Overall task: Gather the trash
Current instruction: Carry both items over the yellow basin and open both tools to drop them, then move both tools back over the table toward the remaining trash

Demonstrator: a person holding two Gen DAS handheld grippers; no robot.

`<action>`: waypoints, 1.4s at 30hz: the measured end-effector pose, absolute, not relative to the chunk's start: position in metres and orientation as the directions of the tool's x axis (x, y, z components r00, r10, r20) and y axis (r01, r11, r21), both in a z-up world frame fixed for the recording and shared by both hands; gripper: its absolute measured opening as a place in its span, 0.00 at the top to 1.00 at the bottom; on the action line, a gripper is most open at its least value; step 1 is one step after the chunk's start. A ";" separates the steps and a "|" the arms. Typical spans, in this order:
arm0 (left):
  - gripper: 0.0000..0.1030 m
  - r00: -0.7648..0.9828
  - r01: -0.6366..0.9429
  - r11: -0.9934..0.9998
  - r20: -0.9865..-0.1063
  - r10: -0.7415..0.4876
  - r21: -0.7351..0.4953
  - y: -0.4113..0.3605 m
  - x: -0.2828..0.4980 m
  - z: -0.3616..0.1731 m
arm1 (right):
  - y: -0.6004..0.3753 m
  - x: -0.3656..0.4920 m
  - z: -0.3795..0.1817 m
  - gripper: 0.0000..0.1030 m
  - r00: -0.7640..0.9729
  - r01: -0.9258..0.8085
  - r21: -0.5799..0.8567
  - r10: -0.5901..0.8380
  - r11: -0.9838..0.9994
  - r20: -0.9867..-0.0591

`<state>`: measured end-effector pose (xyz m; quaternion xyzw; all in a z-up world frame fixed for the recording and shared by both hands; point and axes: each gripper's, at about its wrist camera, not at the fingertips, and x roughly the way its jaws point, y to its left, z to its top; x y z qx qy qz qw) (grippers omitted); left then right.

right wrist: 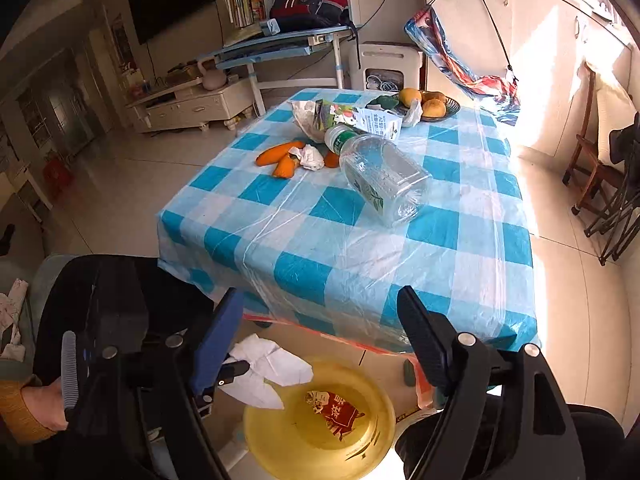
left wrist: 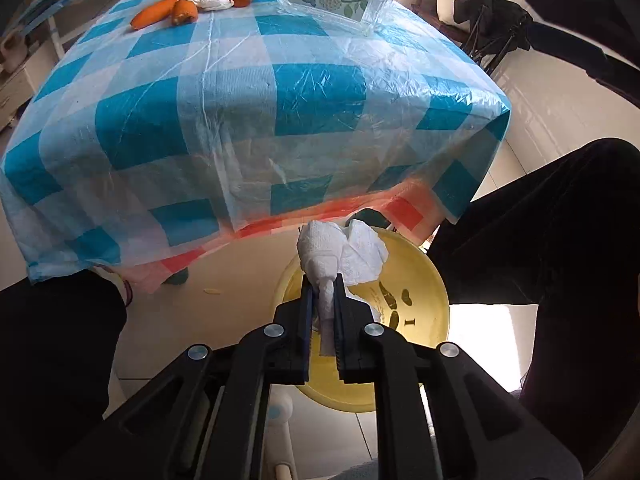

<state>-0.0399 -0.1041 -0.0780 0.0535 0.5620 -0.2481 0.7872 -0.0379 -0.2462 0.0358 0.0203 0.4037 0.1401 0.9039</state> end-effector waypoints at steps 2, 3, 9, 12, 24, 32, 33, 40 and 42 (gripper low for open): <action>0.86 0.198 0.482 0.861 -0.938 -0.286 -0.160 -0.116 -0.042 -0.093 | -0.240 -0.040 0.044 0.26 0.660 -0.244 0.145 0.274 0.959 -0.700; 0.76 0.188 0.498 0.855 -0.944 -0.270 -0.145 -0.120 -0.044 -0.096 | -0.239 -0.041 0.046 0.26 0.664 -0.248 0.153 0.283 0.957 -0.692; 0.49 0.336 0.500 0.866 -0.919 -0.204 -0.009 -0.115 -0.050 -0.074 | -0.242 -0.045 0.033 0.25 0.651 -0.213 0.261 0.336 0.942 -0.681; 0.44 0.406 0.453 0.891 -0.894 -0.189 0.017 -0.101 -0.044 -0.061 | -0.243 -0.046 0.029 0.25 0.650 -0.200 0.297 0.353 0.934 -0.673; 0.36 0.594 0.242 0.970 -0.786 -0.170 -0.027 -0.041 -0.035 -0.013 | -0.231 -0.044 0.022 0.19 0.689 -0.243 0.310 0.389 0.919 -0.612; 0.26 0.702 0.082 0.997 -0.711 -0.053 0.006 -0.017 -0.037 -0.001 | -0.214 -0.048 0.016 0.19 0.721 -0.281 0.220 0.356 0.934 -0.594; 0.25 0.713 0.062 0.998 -0.700 -0.038 0.009 -0.015 -0.037 0.001 | -0.212 -0.050 0.016 0.19 0.722 -0.289 0.209 0.356 0.934 -0.594; 0.20 0.747 -0.047 0.999 -0.663 0.044 0.013 0.002 -0.034 0.003 | -0.202 -0.055 0.014 0.18 0.730 -0.313 0.156 0.343 0.937 -0.591; 0.20 0.750 -0.069 0.998 -0.659 0.054 0.003 0.007 -0.035 0.003 | -0.203 -0.056 0.017 0.18 0.740 -0.310 0.161 0.344 0.937 -0.578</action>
